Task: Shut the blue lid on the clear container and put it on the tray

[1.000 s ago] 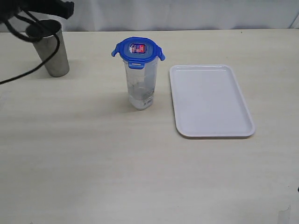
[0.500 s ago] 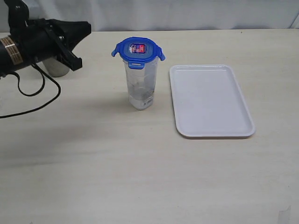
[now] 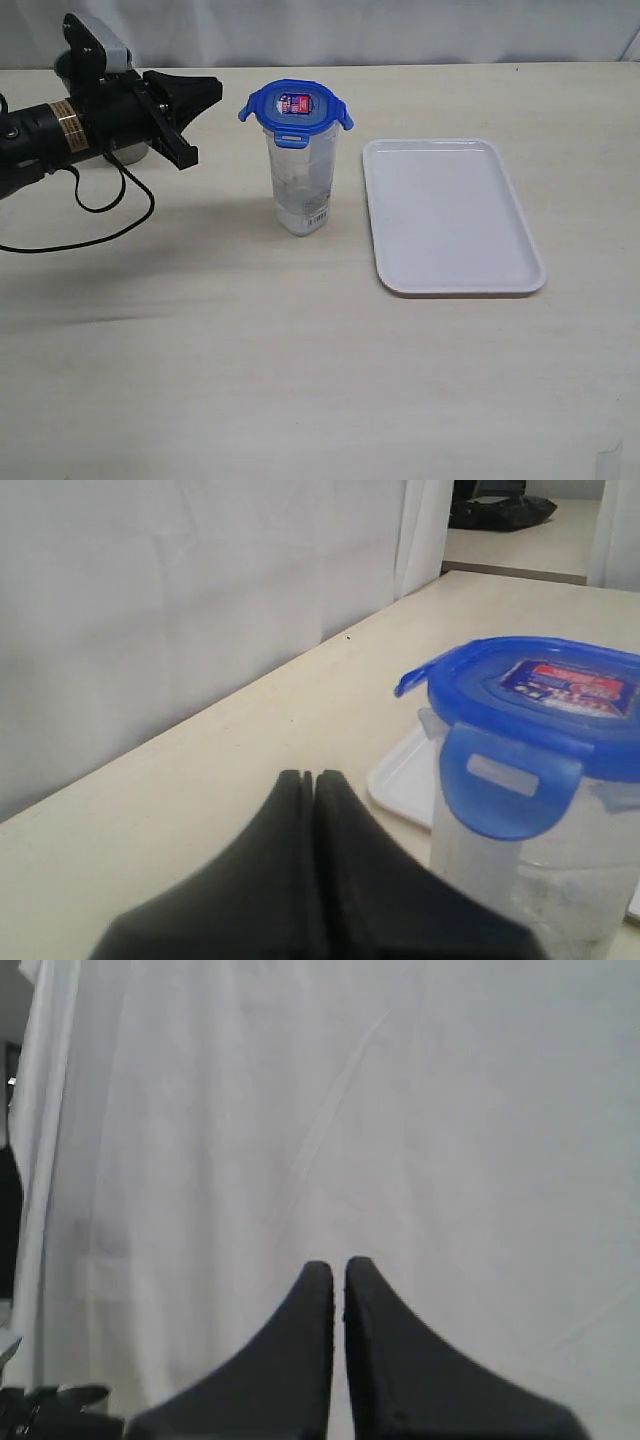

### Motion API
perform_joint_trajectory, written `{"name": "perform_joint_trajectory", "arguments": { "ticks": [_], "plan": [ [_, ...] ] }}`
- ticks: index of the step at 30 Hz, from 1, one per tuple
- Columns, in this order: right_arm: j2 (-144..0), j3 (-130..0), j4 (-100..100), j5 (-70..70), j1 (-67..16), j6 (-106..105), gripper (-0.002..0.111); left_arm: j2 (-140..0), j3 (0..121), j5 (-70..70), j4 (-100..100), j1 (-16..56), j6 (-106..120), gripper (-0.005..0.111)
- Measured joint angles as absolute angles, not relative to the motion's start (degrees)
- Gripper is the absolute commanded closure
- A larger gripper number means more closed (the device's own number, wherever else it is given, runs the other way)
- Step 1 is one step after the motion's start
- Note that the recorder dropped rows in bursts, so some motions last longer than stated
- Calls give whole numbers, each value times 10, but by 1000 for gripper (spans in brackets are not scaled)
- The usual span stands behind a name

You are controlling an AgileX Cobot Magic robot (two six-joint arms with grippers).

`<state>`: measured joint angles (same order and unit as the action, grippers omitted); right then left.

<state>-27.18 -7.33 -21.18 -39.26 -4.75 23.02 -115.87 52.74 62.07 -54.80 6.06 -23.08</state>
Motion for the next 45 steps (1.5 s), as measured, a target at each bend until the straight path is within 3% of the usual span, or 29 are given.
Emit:
{"name": "perform_joint_trajectory", "arguments": {
  "ticks": [7, 16, 24, 45],
  "plan": [
    [-647, -250, -493, -433, -47, 372, 104, -1160, 530, 631, -562, 61, -233, 107],
    [-868, -380, -694, -566, -47, 456, 104, -1169, 532, 635, -525, 64, -211, 107],
    [-926, -419, -755, -576, -47, 459, 104, -1183, 554, 600, -523, 98, -197, 107],
    [-1000, -479, -832, -573, -47, 466, 104, -1183, 554, 614, -566, 99, -207, 107]
  ]
}}
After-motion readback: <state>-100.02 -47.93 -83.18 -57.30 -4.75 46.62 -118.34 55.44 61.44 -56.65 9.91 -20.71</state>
